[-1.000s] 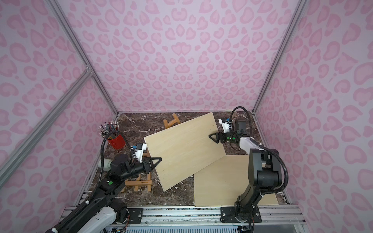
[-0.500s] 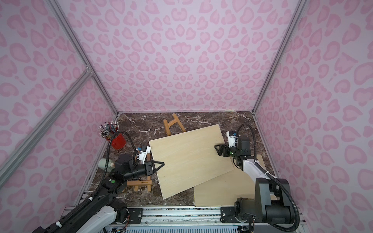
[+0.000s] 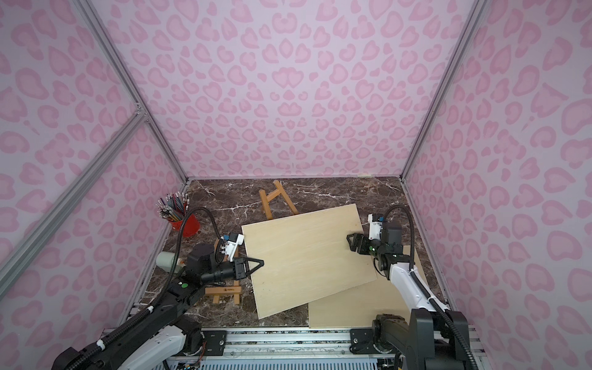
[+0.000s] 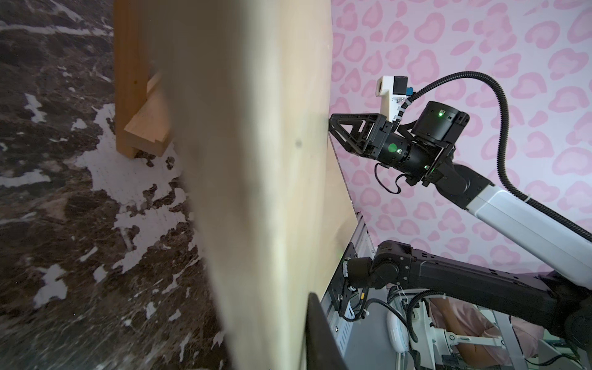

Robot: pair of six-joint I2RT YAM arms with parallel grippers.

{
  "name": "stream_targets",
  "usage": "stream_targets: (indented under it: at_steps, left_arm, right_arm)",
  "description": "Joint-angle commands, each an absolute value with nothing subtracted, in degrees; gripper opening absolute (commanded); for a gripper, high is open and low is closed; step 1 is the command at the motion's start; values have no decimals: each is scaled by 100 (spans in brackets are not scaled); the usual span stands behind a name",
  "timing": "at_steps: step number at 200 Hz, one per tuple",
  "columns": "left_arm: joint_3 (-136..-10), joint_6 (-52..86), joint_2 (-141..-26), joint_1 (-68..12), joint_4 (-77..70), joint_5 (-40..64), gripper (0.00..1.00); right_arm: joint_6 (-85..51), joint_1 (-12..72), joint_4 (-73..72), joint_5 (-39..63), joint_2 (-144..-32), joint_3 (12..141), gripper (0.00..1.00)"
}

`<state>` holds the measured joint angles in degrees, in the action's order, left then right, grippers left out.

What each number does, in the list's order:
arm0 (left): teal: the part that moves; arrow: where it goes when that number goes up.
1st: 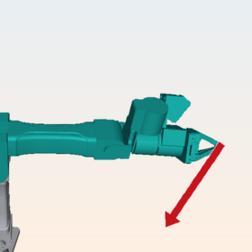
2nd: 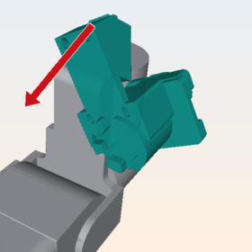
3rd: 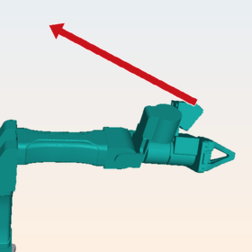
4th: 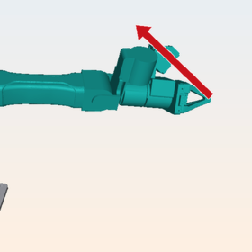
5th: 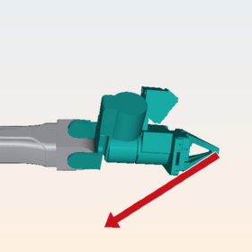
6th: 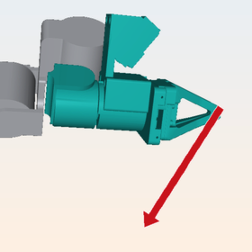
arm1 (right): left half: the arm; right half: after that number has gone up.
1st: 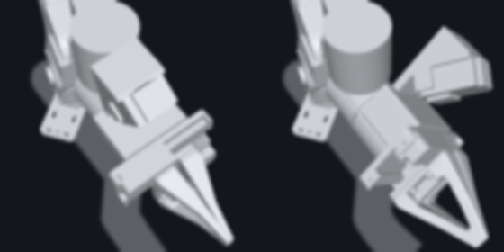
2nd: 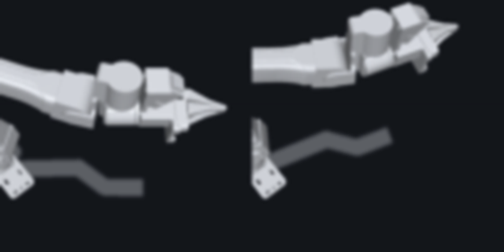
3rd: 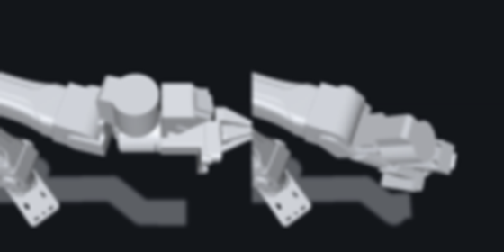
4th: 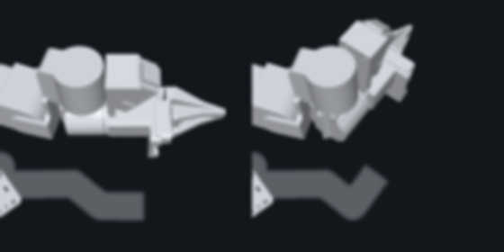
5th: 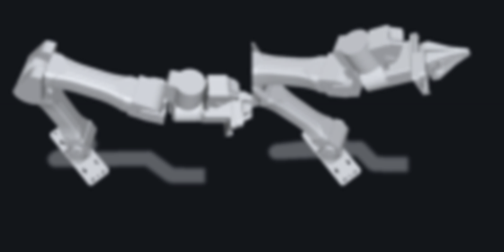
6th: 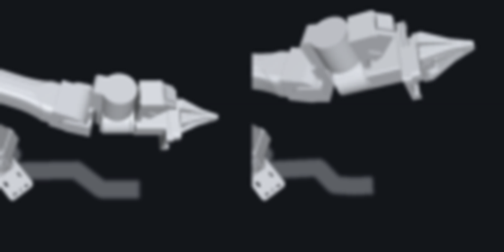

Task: Disassemble the easel
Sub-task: Place the drawing board on the drawing board.

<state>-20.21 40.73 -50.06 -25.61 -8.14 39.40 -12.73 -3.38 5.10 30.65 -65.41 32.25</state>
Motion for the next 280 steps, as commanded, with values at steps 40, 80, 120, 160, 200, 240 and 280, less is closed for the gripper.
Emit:
stream_targets:
  at_steps: [40,80,120,160,200,240,280]
  left_arm:
    - [-2122,3089,-5415,-2598,-708,3115,2]
    - [-2279,2993,-5762,-2598,-736,3229,2]
    - [-2535,2984,-6187,-2593,-530,3140,2]
    - [-2706,3111,-6679,-2595,-534,3125,2]
    - [-2811,3068,-7027,-2595,-544,3152,2]
    - [-2966,3041,-7254,-2593,-571,3207,2]
    - [-2991,3008,-7339,-2594,-575,3239,2]
  right_arm:
    - [-1529,-301,1718,4214,-6621,4348,87]
    - [-1424,423,1430,3373,-7471,5387,87]
    - [-1223,949,1383,2142,-8395,6518,88]
    - [-1054,684,1421,1739,-9035,7035,88]
    - [-942,35,1050,1706,-9332,6882,89]
    - [-1051,-575,804,2291,-9706,6862,90]
    - [-1163,-700,937,2665,-10289,7322,90]
